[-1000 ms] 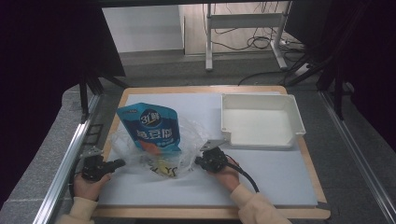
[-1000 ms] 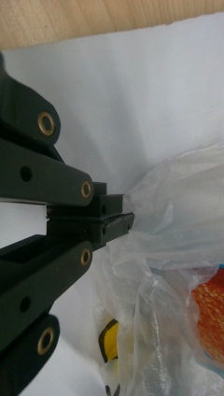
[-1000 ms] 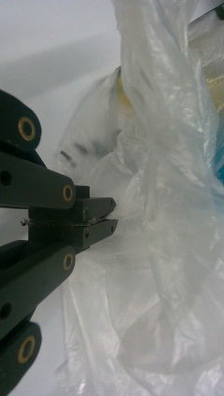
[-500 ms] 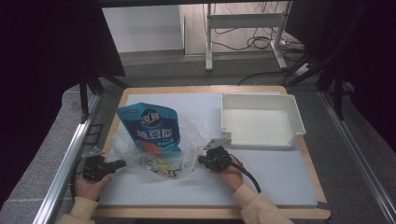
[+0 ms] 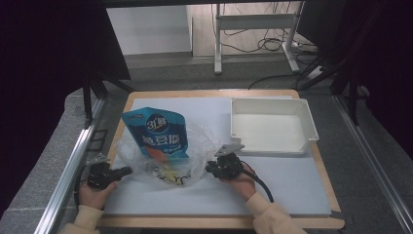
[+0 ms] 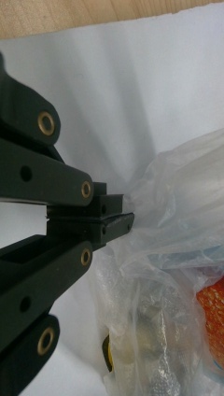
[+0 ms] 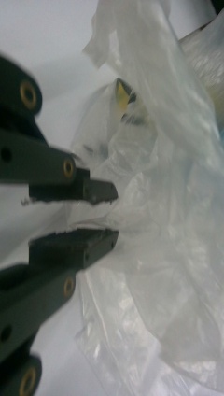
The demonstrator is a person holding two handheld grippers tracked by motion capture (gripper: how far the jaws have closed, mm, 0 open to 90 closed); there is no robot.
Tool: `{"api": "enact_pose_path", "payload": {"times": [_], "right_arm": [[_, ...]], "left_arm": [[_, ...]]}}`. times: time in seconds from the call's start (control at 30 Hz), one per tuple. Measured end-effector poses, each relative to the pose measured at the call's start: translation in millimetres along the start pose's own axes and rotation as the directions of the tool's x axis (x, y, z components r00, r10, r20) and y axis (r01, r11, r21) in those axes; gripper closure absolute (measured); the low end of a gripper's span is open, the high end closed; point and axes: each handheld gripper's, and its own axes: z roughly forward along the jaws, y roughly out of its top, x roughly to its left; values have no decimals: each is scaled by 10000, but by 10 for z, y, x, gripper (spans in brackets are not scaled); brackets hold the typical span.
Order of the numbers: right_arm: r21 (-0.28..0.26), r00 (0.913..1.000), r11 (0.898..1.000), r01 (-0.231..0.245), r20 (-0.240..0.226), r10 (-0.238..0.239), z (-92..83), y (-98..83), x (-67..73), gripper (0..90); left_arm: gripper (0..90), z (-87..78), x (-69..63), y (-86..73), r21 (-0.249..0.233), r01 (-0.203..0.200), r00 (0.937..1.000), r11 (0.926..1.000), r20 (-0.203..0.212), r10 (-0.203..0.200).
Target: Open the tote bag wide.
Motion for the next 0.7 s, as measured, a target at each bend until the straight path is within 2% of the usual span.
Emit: {"api": "enact_pose_path", "payload": {"times": [0.13,0.23,0.37,0.57,0.7], "right_arm": [[-374,9998,9993,3,207,5,-128,25,15,544],[-586,9991,9983,47,414,-23,-246,36,23,492],[-1004,9980,9949,-87,609,149,-431,24,-17,470],[-1736,9940,9842,-362,958,535,-722,35,-125,467],[-2104,9928,9766,-445,994,666,-823,89,-176,464]], "left_arm": [[900,2,-3,1,-13,-12,10000,10000,29,12],[900,2,-2,0,-26,0,10000,10000,31,0],[900,4,2,-1,-28,14,10000,10000,44,-14],[900,-8,-2,4,-85,8,10000,10000,38,-8],[900,-11,-2,5,-104,7,10000,9999,31,-6]]}}
